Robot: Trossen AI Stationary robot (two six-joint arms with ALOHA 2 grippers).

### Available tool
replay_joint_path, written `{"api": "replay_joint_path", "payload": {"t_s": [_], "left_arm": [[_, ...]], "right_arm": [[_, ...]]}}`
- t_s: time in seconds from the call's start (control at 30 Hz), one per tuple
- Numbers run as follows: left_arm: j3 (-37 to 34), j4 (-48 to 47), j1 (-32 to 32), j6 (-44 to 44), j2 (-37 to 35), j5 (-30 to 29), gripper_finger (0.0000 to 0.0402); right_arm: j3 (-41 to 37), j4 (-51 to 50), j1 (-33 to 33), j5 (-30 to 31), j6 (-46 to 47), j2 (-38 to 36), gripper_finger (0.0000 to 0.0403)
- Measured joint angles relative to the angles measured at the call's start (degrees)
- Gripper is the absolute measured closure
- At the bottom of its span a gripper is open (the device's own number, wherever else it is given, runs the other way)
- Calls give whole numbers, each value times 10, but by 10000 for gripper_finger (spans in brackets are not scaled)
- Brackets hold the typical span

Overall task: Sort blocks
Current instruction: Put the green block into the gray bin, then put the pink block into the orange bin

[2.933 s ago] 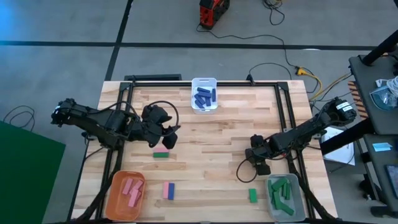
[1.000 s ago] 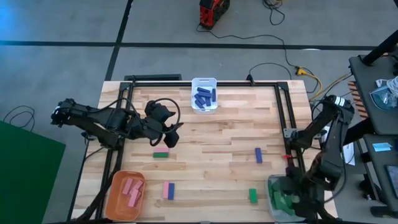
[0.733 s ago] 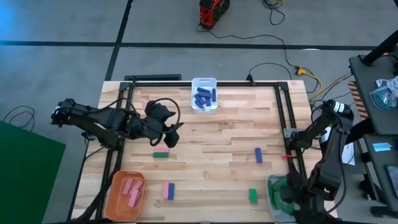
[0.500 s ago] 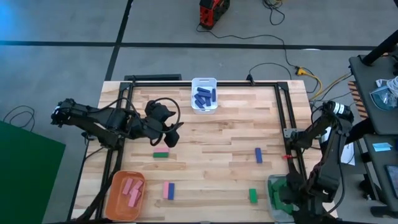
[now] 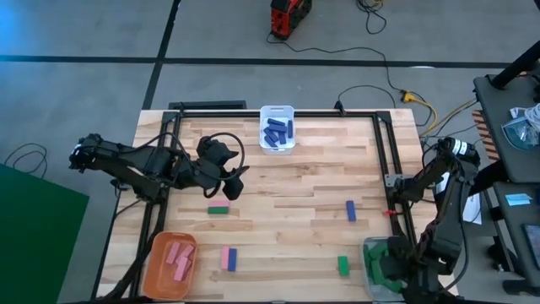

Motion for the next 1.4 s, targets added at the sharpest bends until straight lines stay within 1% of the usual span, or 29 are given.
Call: {"api": "replay_joint_path", "payload": {"t_s": [0.2,0.37,0.47,0.57,0.67,0.73,0.87,1.0,1.1,1.17,1.3,1.4], "left_arm": [[0,1,0,0,0,0,171],[0,1,0,0,0,0,171],[0,2,0,-4,0,0,171],[0,3,0,-13,0,1,171],[0,5,0,-15,0,9,171],[0,7,0,-16,0,25,171],[0,5,0,-16,0,80,171],[0,-19,0,-25,0,134,171],[0,-52,0,-58,0,151,171],[0,-80,0,-100,0,158,171],[0,-141,3,-235,0,170,171],[0,-178,4,-340,6,182,171]], "right_arm": [[-1,-14,0,-1,13,0,6],[2,-16,0,-2,12,0,7],[18,-14,-6,0,-9,-10,7],[35,-16,-23,29,-28,-28,7],[41,-35,-56,78,-27,-51,7],[42,-51,-84,105,-36,-69,7],[42,-70,-153,151,-92,-98,7],[41,-64,-237,194,-151,-111,7],[41,-53,-303,198,-178,-113,7],[41,-47,-342,198,-183,-113,7],[41,-20,-407,198,-184,-112,7],[41,7,-440,199,-198,-112,7]]}}
